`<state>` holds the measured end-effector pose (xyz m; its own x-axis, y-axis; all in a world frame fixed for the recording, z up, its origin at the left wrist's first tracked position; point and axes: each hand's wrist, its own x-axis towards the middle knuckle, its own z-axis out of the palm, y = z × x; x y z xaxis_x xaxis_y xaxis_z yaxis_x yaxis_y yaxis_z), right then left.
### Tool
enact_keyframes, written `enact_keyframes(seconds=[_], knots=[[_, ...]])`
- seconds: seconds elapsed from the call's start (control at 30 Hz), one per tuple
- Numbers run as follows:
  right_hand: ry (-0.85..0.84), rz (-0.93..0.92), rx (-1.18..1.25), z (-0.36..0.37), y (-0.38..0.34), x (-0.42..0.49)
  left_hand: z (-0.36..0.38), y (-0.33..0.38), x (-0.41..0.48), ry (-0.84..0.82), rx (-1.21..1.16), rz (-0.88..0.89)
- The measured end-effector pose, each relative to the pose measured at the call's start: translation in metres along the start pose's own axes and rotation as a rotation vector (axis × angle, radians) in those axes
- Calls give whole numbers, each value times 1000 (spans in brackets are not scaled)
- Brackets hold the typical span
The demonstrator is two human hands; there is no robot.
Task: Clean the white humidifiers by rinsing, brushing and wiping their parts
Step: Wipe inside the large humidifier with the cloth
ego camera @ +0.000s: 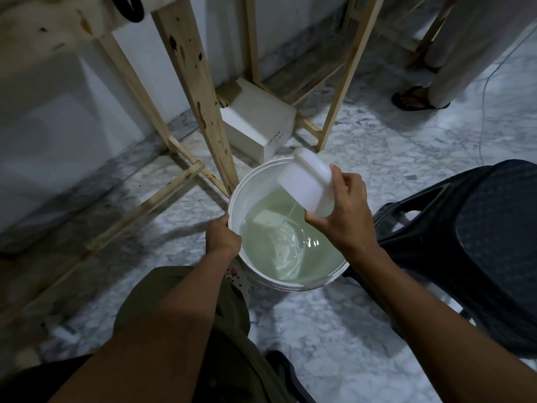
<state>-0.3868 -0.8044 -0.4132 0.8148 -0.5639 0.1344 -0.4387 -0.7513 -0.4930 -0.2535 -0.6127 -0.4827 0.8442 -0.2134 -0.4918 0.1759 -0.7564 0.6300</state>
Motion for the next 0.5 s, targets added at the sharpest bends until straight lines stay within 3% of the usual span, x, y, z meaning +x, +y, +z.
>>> enact_keyframes(seconds=[0.5], knots=[[15,-28,-74,10,4,2,2,-3,3,-12,-43,-43]])
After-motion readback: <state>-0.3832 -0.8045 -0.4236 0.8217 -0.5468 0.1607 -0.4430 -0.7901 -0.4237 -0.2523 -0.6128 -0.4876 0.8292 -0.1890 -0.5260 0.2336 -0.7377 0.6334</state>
